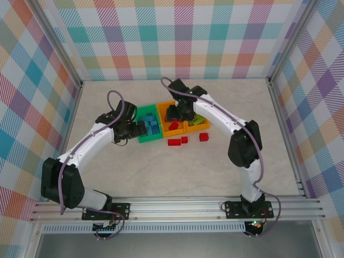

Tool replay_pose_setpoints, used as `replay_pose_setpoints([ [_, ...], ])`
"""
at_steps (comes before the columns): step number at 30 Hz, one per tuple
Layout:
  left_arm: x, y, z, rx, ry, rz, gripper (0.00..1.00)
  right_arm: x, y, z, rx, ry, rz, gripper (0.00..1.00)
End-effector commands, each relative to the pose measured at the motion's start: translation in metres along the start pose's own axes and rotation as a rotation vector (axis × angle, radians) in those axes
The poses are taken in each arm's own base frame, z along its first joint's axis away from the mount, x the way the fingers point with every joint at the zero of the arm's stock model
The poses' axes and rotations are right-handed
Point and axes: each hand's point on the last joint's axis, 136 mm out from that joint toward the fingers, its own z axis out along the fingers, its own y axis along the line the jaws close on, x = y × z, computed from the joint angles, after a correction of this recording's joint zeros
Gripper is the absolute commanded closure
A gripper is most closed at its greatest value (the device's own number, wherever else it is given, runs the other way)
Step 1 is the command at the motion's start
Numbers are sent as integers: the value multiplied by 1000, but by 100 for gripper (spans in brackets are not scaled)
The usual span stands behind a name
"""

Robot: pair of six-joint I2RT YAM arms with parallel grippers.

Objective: Sort the legos into containers by color

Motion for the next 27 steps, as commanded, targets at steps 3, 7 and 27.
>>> replay_pose_setpoints([
  [3,10,2,-9,29,-14,-20,5,-4,-3,33,23,120,42,42],
  [7,18,4,-11,35,-27,-27,5,-18,-2,42,-7,117,73,38],
  [27,40,-6,-3,50,-22,1,4,9,-29,-7,46,43,7,13],
])
